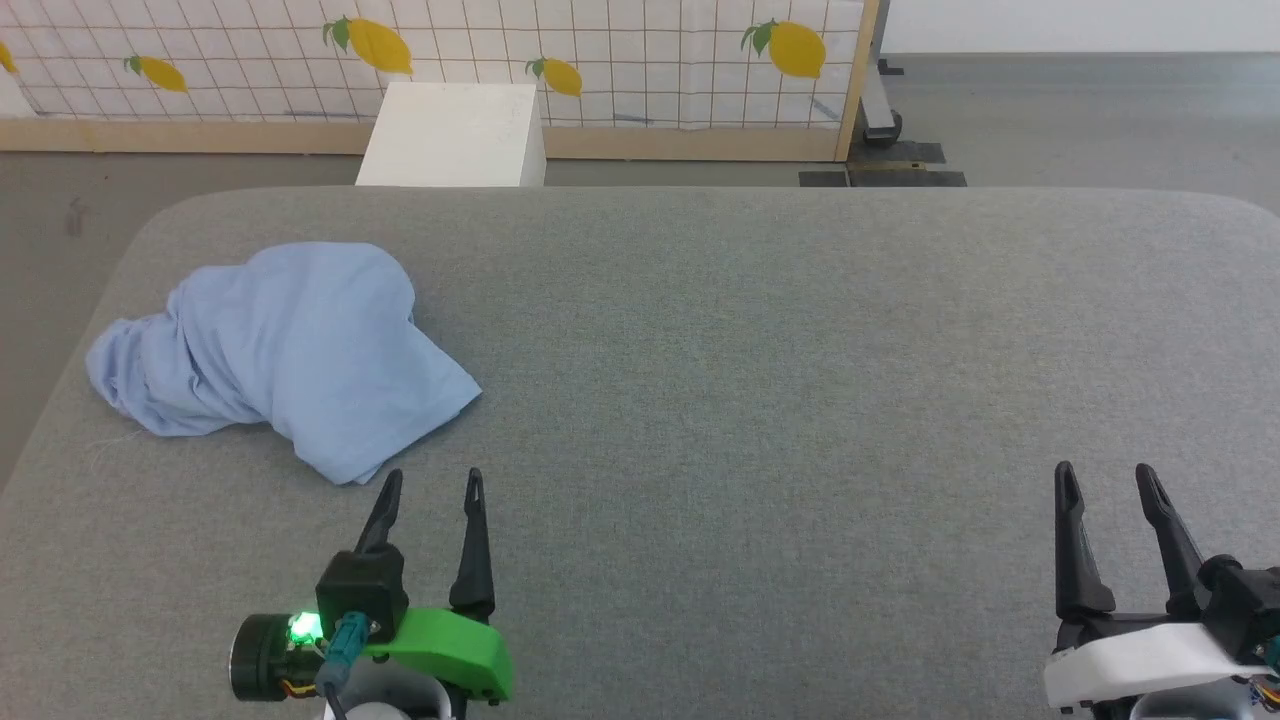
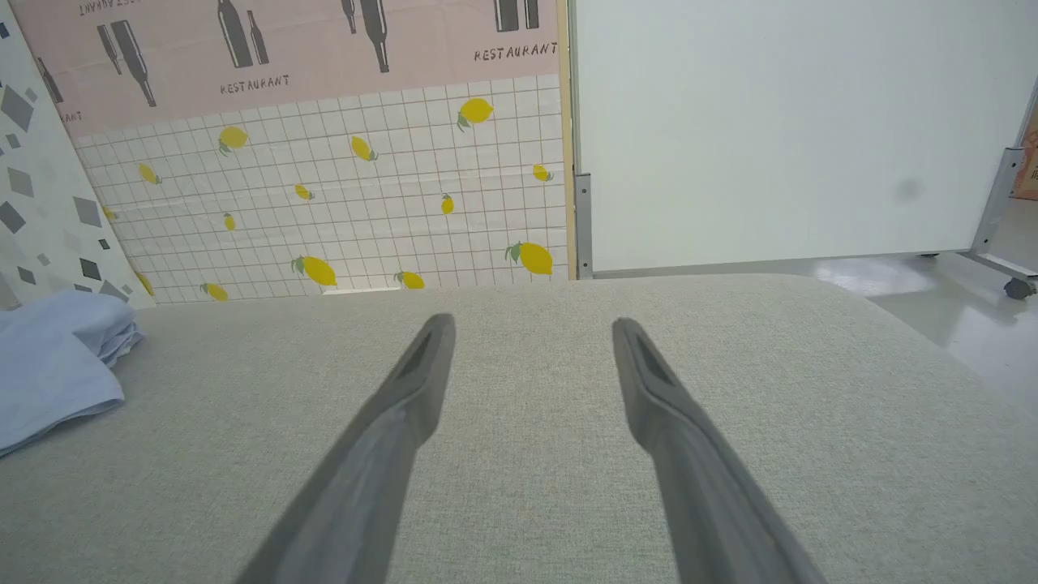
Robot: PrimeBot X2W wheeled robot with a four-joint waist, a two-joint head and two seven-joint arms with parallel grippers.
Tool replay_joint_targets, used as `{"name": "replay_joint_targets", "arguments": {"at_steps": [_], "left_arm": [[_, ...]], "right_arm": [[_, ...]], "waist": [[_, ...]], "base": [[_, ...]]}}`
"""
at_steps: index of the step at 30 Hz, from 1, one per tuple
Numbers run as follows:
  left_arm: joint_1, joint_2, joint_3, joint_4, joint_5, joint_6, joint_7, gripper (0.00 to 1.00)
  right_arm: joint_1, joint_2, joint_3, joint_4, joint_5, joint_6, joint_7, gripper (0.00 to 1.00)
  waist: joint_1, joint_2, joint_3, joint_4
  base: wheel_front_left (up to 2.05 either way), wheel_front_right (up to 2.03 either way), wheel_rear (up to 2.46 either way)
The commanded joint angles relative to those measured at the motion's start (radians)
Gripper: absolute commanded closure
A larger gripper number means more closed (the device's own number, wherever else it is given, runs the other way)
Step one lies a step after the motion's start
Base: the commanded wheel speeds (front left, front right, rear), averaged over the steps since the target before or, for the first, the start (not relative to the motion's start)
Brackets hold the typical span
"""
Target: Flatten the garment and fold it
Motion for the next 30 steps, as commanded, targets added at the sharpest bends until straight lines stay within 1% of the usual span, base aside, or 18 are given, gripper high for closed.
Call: {"name": "replay_joint_targets", "arguments": {"at_steps": [1, 24, 28, 30], "left_arm": [[-0.025, -0.003, -0.003, 0.008, -0.012, 0.009, -0.01, 0.0], [-0.031, -0.003, -0.006, 0.028, -0.023, 0.005, -0.012, 0.0], [-0.032, -0.003, -0.007, 0.03, -0.027, 0.006, -0.012, 0.0], [-0.036, -0.003, -0.007, 0.03, -0.027, 0.005, -0.012, 0.0]], "right_arm": [[0.011, 0.001, -0.004, 0.005, 0.011, -0.002, -0.012, 0.0], [0.01, 0.001, 0.007, 0.024, 0.009, -0.002, -0.014, 0.0], [0.012, 0.001, 0.009, 0.029, -0.001, -0.002, -0.014, 0.0], [0.015, 0.001, 0.009, 0.027, -0.007, -0.002, -0.014, 0.0]], "waist": [[0.0, -0.0001, 0.001, 0.001], [0.0, -0.0001, -0.008, 0.017], [0.0, -0.0001, -0.013, 0.042], [0.0, -0.0001, -0.011, 0.07]], "base": [[0.0, 0.0, 0.0], [0.0, 0.0, 0.0], [0.0, 0.0, 0.0], [0.0, 0.0, 0.0]]}}
